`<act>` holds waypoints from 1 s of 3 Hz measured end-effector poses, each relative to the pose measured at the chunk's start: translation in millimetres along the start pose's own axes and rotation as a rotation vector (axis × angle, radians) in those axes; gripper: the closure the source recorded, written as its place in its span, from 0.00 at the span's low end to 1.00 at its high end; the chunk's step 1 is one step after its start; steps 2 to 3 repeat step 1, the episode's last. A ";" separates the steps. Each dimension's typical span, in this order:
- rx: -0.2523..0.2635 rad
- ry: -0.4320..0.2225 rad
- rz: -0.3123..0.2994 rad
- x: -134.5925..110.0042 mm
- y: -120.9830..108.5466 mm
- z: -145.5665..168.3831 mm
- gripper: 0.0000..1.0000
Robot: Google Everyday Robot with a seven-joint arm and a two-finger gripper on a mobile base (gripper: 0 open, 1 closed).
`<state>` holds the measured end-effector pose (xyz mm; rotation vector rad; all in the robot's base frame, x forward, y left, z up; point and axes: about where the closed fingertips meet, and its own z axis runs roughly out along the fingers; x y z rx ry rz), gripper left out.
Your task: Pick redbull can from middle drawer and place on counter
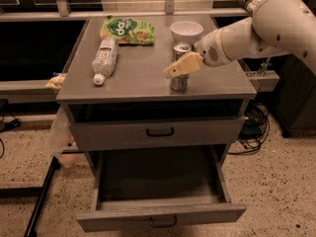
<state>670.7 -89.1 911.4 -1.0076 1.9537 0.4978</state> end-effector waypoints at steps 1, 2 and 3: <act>0.000 0.000 0.000 0.0 0.0 0.0 0.00; 0.000 0.000 0.000 0.0 0.0 0.0 0.00; 0.000 0.000 0.000 0.0 0.0 0.0 0.00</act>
Offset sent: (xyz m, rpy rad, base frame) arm 0.0000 0.0000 0.0000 0.0000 0.0000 0.0000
